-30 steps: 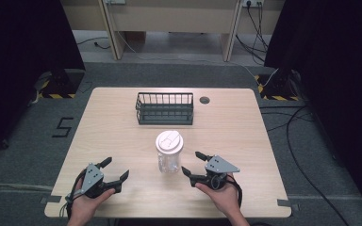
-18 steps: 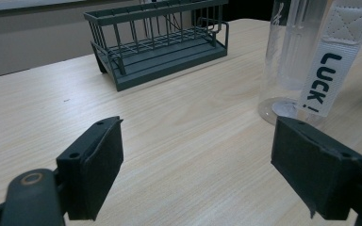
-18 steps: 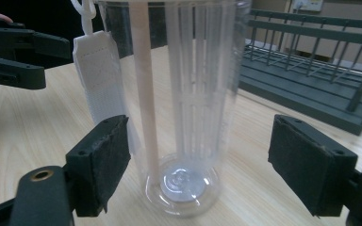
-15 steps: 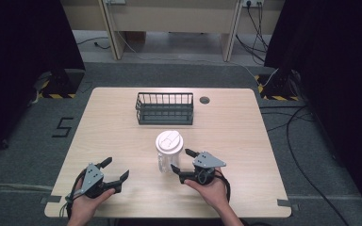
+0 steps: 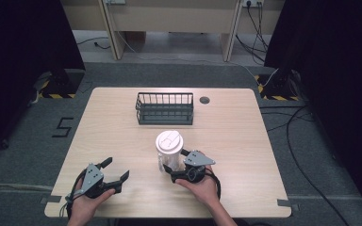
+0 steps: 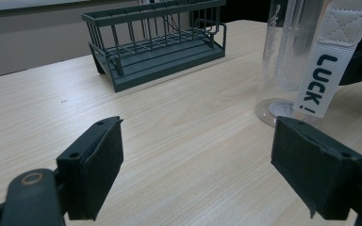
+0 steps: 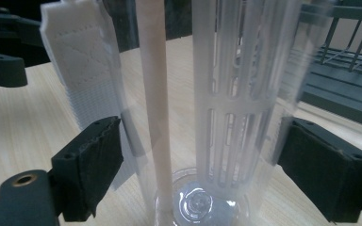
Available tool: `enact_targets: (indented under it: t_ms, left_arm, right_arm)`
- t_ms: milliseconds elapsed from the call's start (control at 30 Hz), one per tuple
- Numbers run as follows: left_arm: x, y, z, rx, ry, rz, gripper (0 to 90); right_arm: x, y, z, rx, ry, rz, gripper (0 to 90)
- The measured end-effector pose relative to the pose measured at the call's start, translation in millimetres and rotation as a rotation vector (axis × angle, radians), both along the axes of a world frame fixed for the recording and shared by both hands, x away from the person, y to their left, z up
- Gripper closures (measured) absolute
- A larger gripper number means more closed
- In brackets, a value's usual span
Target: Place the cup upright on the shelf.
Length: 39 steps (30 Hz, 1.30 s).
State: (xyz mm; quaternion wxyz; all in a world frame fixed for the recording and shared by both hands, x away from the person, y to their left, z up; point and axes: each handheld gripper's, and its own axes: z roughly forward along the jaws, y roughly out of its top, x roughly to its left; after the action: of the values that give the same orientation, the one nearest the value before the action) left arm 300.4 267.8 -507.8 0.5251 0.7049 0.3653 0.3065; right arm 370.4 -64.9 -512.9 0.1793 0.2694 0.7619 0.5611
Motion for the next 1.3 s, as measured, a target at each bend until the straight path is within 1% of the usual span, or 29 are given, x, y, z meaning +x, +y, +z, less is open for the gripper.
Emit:
enact_targets:
  t_ms: [33, 233, 767, 1000, 1233, 1300]
  left_arm:
    - [0.0, 0.0, 0.0, 0.000, 0.000, 0.000, 16.9]
    - [0.0, 0.1, -0.2, -0.002, 0.001, -0.001, 17.0]
    - [0.3, -0.4, -0.6, -0.005, 0.005, -0.005, 17.1]
    - [0.2, -0.4, -0.6, -0.006, 0.006, -0.005, 17.1]
    - [0.2, -0.3, -0.5, -0.005, 0.005, -0.005, 17.2]
    - [0.1, -0.3, -0.4, -0.005, 0.005, -0.005, 17.2]
  right_arm:
    - [0.9, 1.2, -0.8, -0.004, -0.006, -0.003, 14.9]
    - [6.2, 6.1, -3.6, 0.003, 0.004, -0.006, 14.9]
    - [9.7, 5.4, -3.6, 0.005, -0.006, 0.018, 18.0]
    - [11.2, 4.6, -1.8, 0.007, 0.006, 0.020, 18.3]
    - [13.2, 3.1, 4.4, 0.005, -0.004, 0.012, 18.4]
    - [14.6, 2.1, 8.5, 0.003, -0.008, 0.008, 18.4]
